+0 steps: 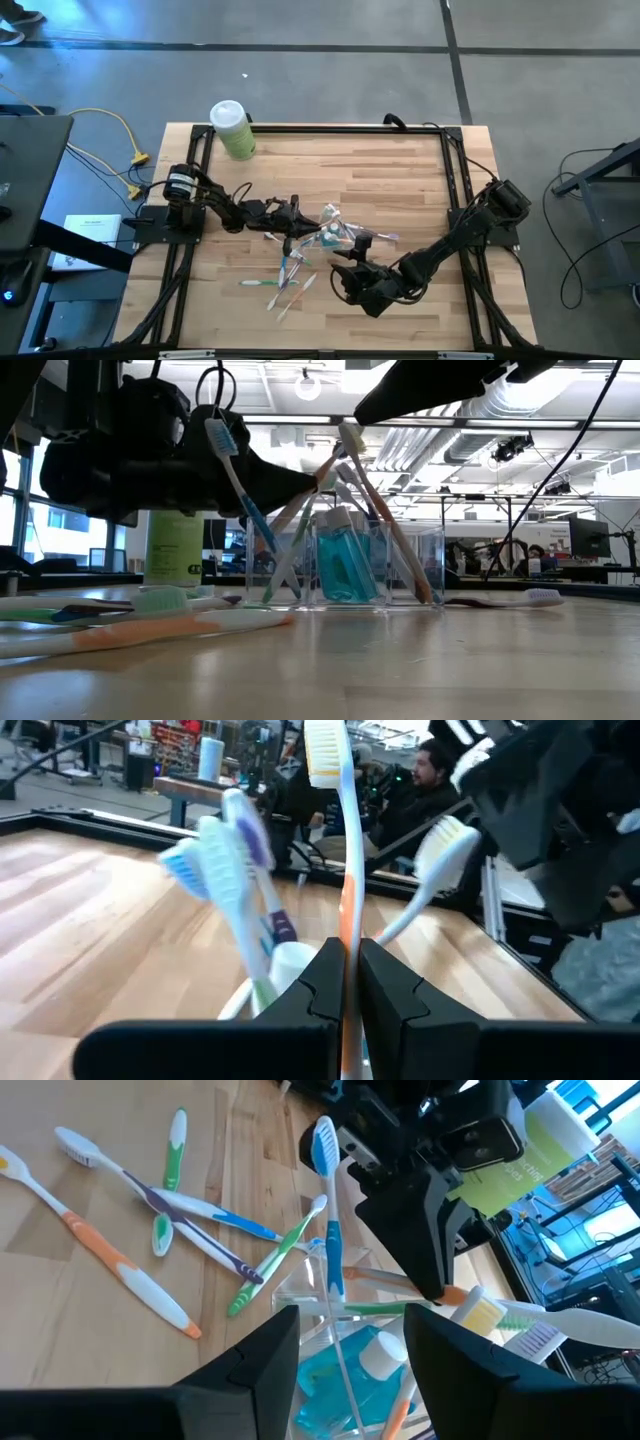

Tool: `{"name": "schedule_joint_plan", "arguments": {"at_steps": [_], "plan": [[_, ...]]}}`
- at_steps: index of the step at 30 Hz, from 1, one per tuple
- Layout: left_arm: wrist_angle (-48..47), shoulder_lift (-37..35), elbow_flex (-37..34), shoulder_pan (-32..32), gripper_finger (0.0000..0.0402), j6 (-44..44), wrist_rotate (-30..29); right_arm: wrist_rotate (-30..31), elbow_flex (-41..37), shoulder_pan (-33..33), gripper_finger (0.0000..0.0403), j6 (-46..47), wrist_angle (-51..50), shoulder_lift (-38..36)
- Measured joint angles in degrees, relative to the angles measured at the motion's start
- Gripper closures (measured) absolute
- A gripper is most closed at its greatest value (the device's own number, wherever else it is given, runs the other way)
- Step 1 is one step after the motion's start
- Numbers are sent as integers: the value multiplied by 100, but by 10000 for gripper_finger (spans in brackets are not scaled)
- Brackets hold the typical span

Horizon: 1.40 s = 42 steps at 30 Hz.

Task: Pick & Place toothbrushing station
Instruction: Put the right orange toothbrush into the transparent organizer, then put the top green toothbrush into the transparent organizer

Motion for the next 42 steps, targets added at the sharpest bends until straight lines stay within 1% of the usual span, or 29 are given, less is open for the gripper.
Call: {"name": "schedule_joint_plan", "arguments": {"at_steps": [8, 12, 15, 18, 24, 27, 30, 37, 40, 42], "plan": [[-44, 0, 0, -45, 388, 34, -1, -1, 0, 0, 230, -37, -11, 0], [-93, 2, 0, -55, 363, 330, 11, 0, 0, -9, 230, -40, -12, 0], [-97, 2, 0, -108, 342, 368, 17, -1, 0, -9, 230, -40, -19, 0], [-42, 2, 0, -151, 330, 522, 15, -1, 0, -9, 230, -40, -42, 0], [-24, -14, -2, -233, 324, 771, -45, -1, 0, -9, 230, -36, -85, 0], [-22, -58, -4, -282, 324, 593, -45, 2, 0, -10, 230, -31, -124, 0], [-15, -247, -13, -296, 324, 340, -45, 4, 0, -11, 230, -25, -139, 0], [-257, -975, -253, -294, 324, 340, -42, 5, 0, -9, 230, -18, -211, 0], [-641, -1463, -508, -294, 324, 230, -42, 8, 0, 0, 230, 44, -293, 0], [-1255, -1869, -657, -294, 324, -41, -40, 28, 0, 0, 230, 120, -340, 0]]}}
